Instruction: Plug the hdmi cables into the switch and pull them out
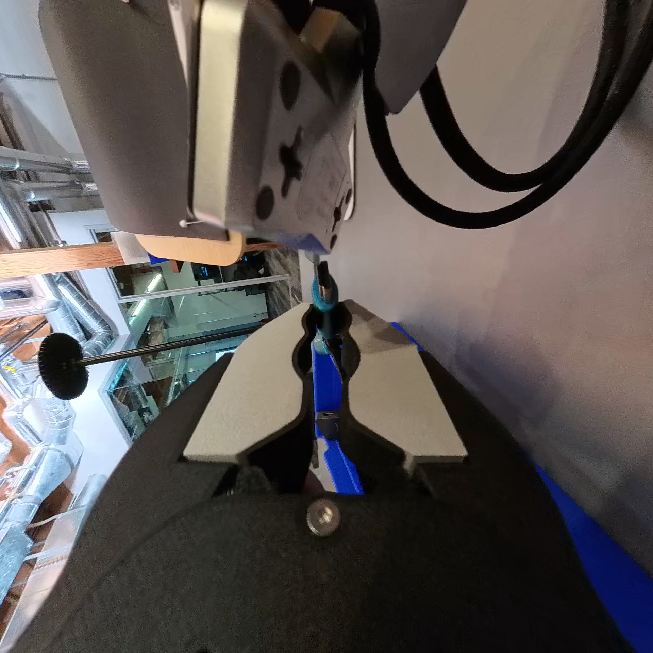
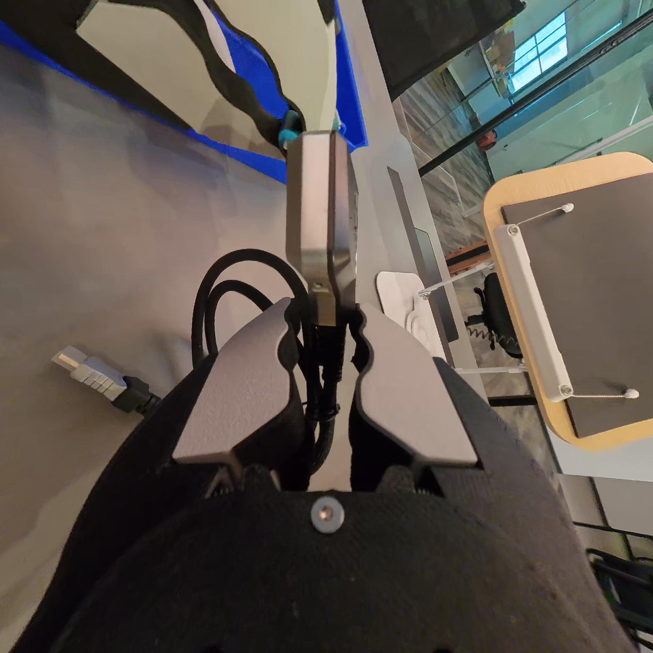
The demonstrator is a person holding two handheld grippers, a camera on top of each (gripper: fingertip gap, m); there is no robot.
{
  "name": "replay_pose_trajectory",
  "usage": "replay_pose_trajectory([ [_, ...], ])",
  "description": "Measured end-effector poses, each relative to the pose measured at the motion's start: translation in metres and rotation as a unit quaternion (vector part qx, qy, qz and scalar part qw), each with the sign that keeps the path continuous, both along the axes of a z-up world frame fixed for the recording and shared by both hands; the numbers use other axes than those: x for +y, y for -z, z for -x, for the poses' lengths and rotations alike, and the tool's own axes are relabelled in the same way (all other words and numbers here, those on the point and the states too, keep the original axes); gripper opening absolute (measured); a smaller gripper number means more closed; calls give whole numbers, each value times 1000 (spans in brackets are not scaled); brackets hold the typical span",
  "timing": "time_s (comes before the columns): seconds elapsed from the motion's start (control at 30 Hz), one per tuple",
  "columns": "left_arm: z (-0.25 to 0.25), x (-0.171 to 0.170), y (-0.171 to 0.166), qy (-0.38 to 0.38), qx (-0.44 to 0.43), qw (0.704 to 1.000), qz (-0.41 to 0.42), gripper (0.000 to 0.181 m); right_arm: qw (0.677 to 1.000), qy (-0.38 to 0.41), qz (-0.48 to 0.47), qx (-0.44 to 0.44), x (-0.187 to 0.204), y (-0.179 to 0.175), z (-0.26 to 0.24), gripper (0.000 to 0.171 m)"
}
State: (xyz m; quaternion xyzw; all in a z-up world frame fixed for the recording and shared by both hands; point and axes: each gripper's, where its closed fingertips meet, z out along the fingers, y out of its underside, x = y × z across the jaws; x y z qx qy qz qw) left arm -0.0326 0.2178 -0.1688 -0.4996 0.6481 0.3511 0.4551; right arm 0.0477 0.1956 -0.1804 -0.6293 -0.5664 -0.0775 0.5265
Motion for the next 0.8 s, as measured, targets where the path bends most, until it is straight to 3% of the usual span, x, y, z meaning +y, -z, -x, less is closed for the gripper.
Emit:
replay_pose_trajectory([
  [0.3,-1,1,4,1,-30,999,25,11,997,-8,15,72,2,-12,-16,27],
  [0.53,-14,-8,46,18,26,997,76,13,996,4,23,81,5,-11,-21,27],
  [0.63,-20,-17,64,41,43,991,121,13,996,7,24,84,6,-12,-22,27],
  [0.8,-28,-39,52,95,13,961,260,11,994,22,27,104,9,-15,-31,27],
])
